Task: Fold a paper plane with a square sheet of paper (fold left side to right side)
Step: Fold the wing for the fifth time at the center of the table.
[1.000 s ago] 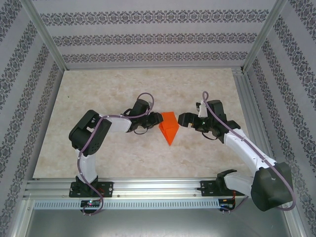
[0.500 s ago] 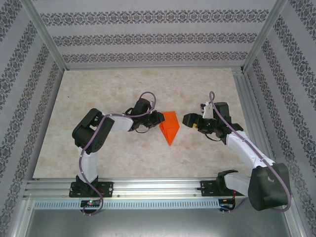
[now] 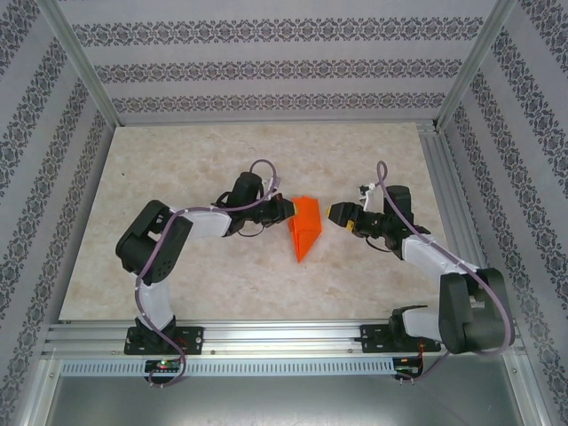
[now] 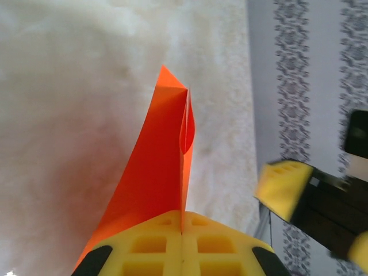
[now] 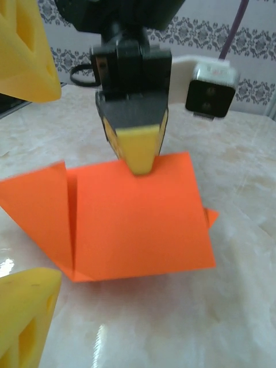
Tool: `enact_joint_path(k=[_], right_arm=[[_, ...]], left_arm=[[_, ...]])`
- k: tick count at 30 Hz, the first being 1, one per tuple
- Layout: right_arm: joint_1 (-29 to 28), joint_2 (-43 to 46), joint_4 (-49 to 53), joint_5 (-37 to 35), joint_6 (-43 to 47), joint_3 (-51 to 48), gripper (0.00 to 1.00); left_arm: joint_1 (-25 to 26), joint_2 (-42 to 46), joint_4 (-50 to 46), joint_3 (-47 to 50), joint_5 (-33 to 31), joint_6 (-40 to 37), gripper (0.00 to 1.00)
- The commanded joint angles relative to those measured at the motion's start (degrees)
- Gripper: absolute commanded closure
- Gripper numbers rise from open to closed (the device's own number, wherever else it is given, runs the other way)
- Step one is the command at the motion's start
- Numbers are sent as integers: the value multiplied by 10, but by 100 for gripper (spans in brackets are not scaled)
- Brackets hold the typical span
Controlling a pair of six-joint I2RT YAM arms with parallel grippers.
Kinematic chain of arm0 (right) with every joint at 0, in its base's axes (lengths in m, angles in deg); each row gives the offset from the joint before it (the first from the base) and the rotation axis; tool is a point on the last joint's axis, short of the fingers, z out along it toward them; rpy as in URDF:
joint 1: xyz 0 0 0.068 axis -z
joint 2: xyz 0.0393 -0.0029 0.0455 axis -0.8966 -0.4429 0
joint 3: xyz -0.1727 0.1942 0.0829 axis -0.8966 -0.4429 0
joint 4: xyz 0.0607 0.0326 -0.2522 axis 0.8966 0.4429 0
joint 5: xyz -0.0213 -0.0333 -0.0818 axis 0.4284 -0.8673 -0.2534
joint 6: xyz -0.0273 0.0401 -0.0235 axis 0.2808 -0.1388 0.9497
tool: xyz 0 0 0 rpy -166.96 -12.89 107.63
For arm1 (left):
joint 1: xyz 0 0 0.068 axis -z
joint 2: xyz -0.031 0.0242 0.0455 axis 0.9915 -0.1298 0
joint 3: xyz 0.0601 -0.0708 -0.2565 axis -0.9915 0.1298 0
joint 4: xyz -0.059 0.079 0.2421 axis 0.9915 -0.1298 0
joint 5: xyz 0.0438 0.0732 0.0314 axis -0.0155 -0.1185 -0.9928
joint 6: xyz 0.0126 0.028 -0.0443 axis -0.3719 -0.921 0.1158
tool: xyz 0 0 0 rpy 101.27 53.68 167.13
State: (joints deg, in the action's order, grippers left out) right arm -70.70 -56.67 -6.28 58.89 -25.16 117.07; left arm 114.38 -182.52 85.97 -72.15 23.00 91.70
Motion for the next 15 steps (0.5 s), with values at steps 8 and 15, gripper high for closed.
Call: enact_joint_path(k=[8, 15], right_arm=[[-4, -111, -198, 99, -32, 10, 27], [-32, -119, -234, 119, -74, 23, 34]], left_arm=[[-16, 94, -8, 37, 106, -82, 100], [-17, 114, -1, 42, 130, -85, 100]])
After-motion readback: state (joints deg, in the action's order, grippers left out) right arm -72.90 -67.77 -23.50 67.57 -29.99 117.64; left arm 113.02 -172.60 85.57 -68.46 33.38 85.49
